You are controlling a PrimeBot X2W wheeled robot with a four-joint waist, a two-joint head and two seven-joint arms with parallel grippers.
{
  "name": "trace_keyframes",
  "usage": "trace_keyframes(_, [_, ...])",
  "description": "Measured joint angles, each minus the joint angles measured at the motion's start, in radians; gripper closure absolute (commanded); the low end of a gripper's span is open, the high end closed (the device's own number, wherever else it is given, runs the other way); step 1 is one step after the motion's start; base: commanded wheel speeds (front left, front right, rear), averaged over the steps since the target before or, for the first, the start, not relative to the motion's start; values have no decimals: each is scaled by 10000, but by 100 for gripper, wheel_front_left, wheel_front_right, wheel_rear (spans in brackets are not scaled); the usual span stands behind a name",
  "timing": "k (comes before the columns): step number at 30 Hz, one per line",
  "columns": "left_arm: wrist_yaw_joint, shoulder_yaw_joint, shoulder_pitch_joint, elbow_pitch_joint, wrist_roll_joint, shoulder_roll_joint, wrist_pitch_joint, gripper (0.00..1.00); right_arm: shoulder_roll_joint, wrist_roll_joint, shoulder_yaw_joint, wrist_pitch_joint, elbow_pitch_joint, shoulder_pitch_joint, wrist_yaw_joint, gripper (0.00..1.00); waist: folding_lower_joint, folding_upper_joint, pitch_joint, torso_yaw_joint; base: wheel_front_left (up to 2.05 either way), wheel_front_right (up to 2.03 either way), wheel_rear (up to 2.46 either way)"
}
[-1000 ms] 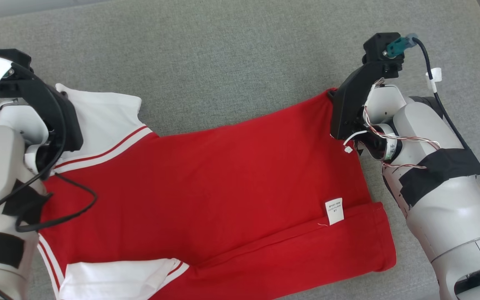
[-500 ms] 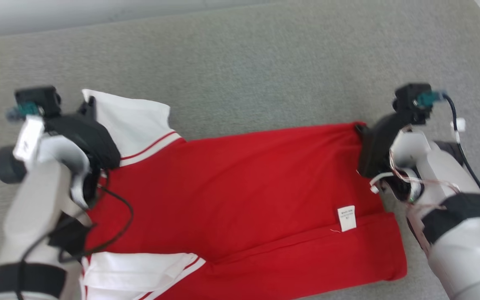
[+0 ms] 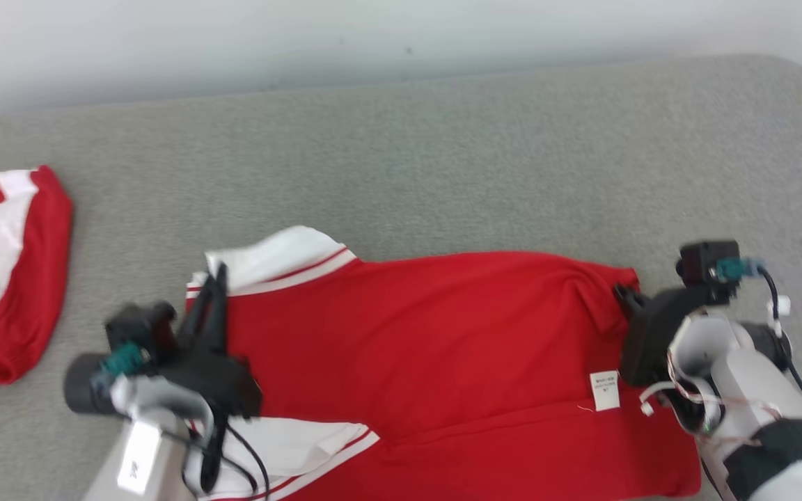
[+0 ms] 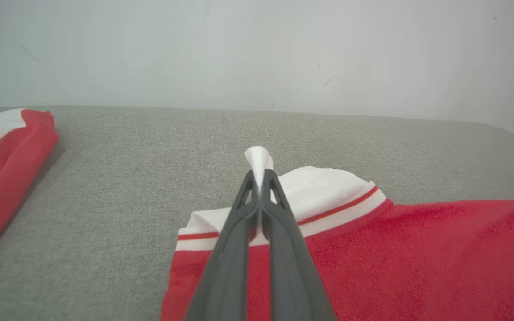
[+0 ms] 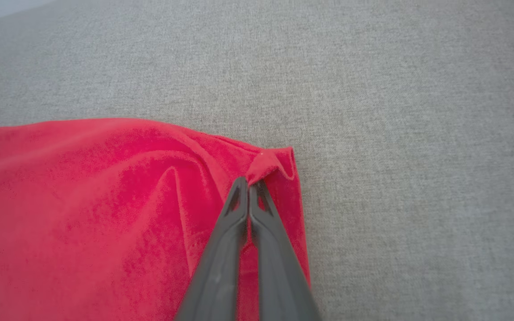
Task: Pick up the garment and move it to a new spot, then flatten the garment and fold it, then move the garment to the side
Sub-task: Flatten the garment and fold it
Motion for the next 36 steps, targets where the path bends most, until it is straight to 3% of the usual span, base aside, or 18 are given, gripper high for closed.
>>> trace_keyframes(7, [42, -255, 1437, -1572, 167, -132, -13, 100, -357, -10, -167, -278, -650, 1040, -8, 100, 0, 0, -345, 506, 0, 0, 0])
trace_keyframes(13, [2, -621, 2590, -2851, 161, -196, -58, 100, -685, -125, -247, -355, -1206, 1698, -215, 100, 0, 0, -465, 1033, 0, 0, 0])
trace_keyframes(23, [81, -506, 3338, -3904, 79, -117, -59, 100, -1214, -449, -476, -274, -1766, 2131, -754, 100, 1, 0, -409, 1518, 0, 0, 0])
trace_keyframes(36, [127, -757, 4009, -4661, -224, -150, 196, 100, -1386, -481, -771, -73, -2790, 3168, -1062, 100, 2, 0, -347, 1694, 0, 0, 0])
